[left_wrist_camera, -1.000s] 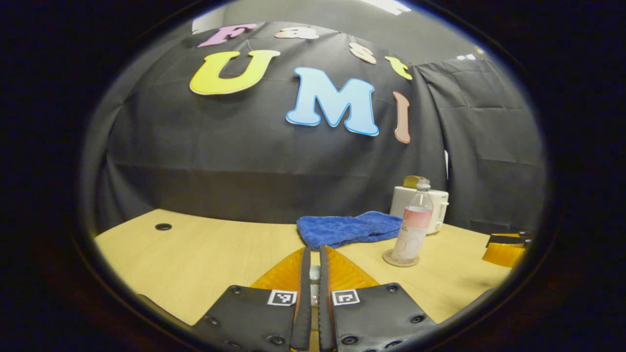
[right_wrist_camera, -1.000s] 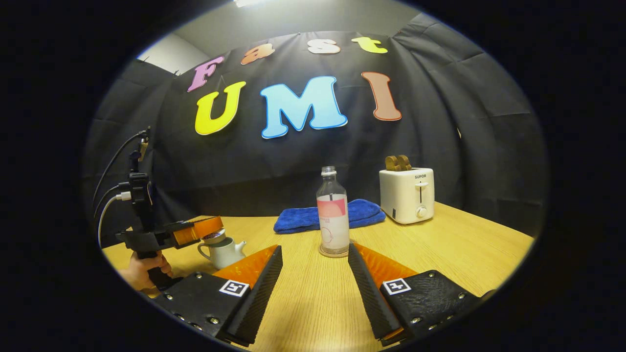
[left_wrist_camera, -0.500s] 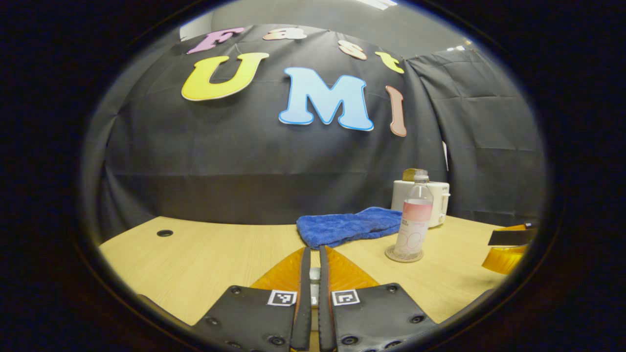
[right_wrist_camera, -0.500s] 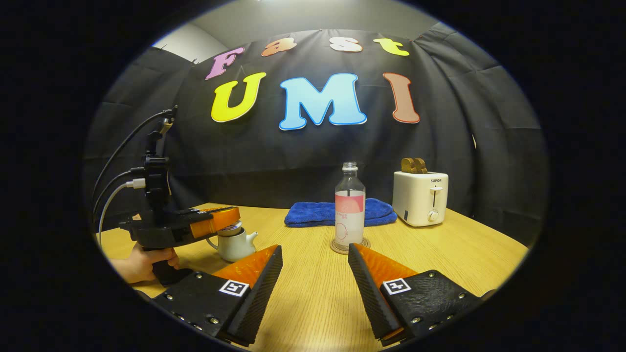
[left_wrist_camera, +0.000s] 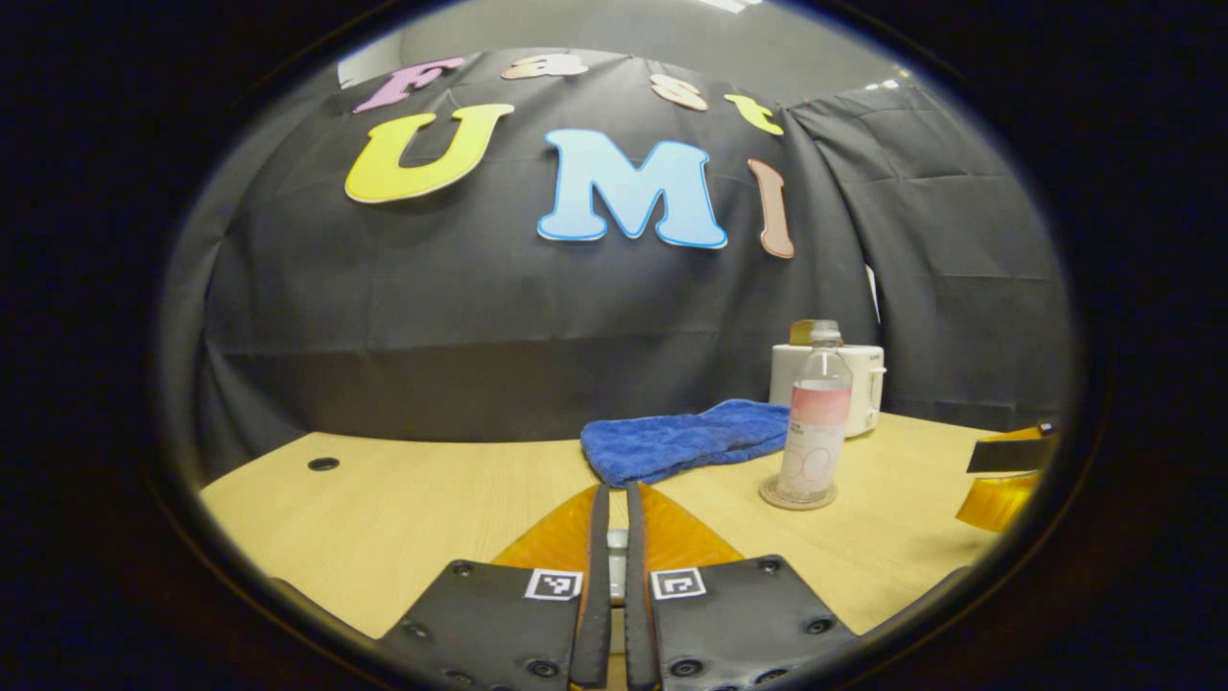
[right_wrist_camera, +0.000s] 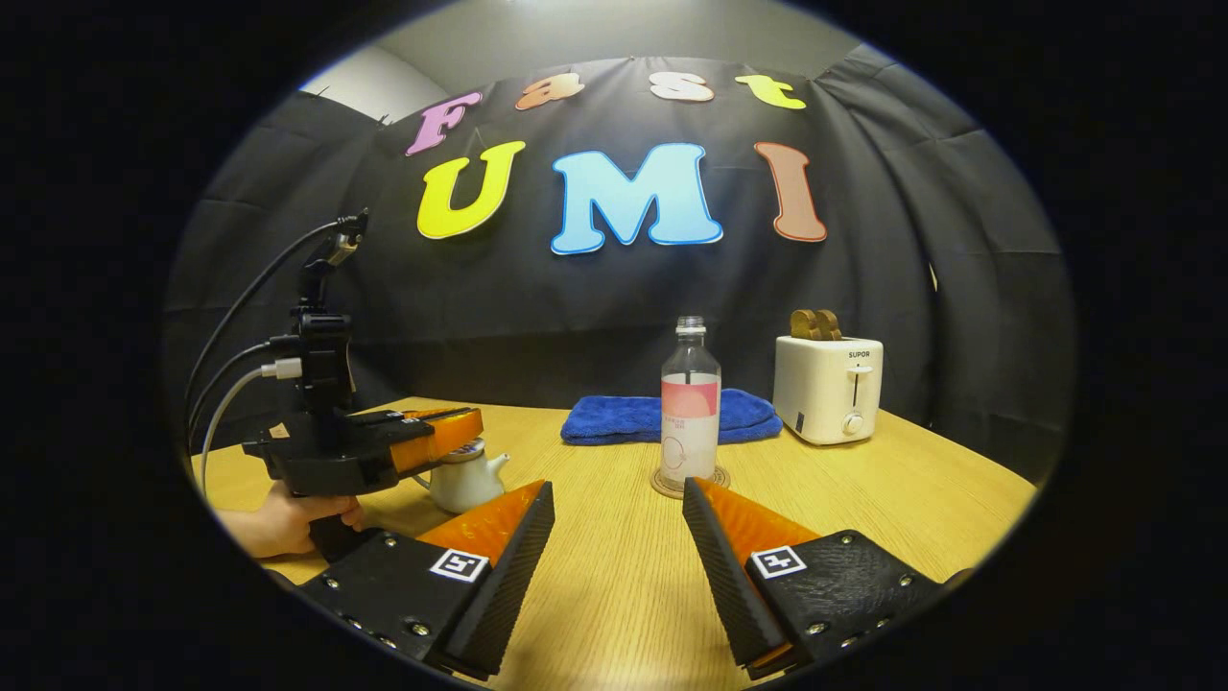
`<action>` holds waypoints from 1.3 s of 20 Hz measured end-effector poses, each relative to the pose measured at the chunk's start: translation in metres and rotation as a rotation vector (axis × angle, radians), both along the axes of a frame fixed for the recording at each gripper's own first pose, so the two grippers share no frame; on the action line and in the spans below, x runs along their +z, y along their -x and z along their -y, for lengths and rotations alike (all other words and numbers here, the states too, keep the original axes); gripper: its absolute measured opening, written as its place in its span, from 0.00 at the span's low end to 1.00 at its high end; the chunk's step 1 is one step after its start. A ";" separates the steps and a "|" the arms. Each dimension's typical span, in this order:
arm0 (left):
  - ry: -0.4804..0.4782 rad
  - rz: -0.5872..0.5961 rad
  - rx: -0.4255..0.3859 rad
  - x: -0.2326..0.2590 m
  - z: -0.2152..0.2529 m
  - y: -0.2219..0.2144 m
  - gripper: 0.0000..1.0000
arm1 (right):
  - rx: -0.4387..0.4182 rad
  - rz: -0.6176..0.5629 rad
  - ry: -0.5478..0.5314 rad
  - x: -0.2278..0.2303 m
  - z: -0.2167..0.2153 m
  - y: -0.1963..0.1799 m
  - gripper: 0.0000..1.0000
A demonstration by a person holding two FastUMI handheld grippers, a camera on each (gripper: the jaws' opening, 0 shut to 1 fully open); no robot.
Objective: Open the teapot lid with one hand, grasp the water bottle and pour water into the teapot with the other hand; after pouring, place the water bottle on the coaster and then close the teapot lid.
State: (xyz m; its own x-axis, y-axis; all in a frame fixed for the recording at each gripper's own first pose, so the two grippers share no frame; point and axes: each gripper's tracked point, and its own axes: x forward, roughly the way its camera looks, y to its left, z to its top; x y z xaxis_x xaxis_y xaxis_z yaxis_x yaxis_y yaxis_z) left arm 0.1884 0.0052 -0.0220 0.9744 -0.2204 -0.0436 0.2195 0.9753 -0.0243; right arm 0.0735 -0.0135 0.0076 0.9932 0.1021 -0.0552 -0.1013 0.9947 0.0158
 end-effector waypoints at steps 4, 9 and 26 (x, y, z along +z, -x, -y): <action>-0.015 0.004 0.011 0.001 0.000 0.000 0.16 | -0.002 -0.001 0.004 -0.001 0.000 0.000 0.84; -0.018 0.010 -0.009 0.000 0.007 0.006 0.21 | -0.006 0.003 0.020 -0.001 0.001 -0.001 0.84; -0.004 0.088 0.114 0.025 -0.007 0.109 0.33 | -0.078 0.110 -0.034 0.020 0.022 0.029 0.84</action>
State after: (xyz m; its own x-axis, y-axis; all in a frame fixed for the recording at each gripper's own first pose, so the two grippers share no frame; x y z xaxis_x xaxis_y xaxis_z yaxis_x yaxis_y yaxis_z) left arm 0.0795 0.0125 0.0031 0.9933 -0.1076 0.0426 0.1080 0.9941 -0.0060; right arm 0.0445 -0.0355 0.0272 0.9981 0.0240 0.0565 -0.0264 0.9987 0.0428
